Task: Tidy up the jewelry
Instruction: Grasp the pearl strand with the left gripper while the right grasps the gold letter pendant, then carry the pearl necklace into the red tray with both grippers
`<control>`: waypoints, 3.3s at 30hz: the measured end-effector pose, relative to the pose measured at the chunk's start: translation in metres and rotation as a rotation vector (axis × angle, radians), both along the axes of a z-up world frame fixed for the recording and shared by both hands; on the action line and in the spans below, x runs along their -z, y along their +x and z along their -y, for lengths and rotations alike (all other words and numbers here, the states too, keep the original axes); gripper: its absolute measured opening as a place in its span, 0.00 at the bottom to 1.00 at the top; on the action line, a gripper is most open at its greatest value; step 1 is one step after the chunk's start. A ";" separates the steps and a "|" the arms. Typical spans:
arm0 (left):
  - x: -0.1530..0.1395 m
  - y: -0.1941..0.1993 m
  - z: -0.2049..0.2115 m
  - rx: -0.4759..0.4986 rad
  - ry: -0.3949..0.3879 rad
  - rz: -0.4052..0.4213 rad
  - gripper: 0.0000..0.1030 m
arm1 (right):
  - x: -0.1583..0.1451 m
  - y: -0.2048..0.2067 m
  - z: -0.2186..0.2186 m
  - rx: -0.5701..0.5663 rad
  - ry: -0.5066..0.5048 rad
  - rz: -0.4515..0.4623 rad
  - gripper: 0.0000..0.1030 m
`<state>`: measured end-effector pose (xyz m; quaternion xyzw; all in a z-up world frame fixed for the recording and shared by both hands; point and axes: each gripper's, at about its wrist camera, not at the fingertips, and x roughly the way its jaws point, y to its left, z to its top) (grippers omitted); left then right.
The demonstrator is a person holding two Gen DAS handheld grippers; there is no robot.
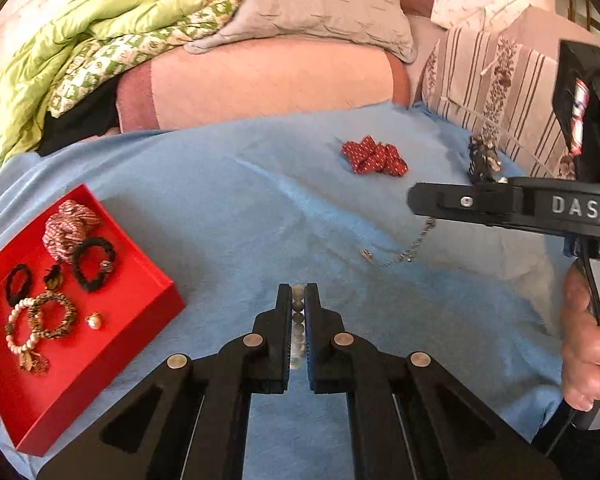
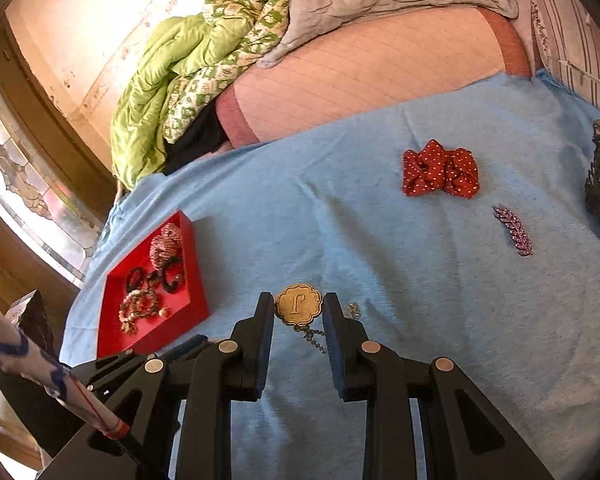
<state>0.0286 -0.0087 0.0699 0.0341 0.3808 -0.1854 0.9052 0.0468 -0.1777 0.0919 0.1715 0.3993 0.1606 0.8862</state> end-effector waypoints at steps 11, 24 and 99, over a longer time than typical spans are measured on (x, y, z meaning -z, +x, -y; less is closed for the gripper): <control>-0.042 -0.006 -0.050 -0.062 -0.080 0.076 0.05 | -0.046 -0.016 -0.020 -0.020 0.023 0.093 0.26; -0.061 -0.008 -0.141 -0.236 -0.113 0.109 0.05 | -0.083 -0.017 -0.088 -0.143 0.065 0.129 0.26; 0.048 0.039 -0.182 -0.348 0.016 -0.181 0.05 | 0.059 0.074 -0.232 -0.283 -0.228 -0.072 0.27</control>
